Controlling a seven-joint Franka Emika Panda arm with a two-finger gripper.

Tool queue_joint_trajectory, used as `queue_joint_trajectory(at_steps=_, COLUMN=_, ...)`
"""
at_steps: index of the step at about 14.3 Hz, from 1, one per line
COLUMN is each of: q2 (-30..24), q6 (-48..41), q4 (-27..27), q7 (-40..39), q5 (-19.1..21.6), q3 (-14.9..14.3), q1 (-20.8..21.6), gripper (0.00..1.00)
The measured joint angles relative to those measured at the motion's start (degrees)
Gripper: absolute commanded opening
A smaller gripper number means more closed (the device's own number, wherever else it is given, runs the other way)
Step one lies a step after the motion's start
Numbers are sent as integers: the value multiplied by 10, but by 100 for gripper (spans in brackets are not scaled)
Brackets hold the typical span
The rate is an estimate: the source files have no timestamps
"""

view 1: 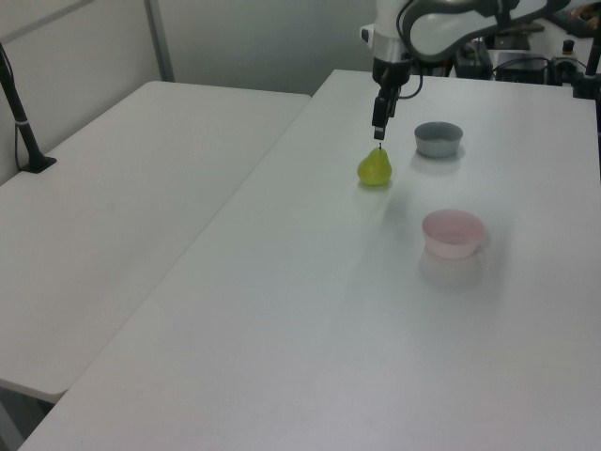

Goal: Place the pear in the bowl
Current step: 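Lower the gripper around the pear and close its fingers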

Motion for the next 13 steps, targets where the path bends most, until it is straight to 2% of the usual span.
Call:
queue_joint_trajectory(at_steps=5, q2=55, q6=80, q4=1, q7=-3, q5=-19, q3=0, q1=-12, gripper=100)
queue_joint_trajectory(at_steps=13, q2=82, q6=87, q4=-3, q7=-3, q5=-36, q3=0, q1=-21, gripper=100)
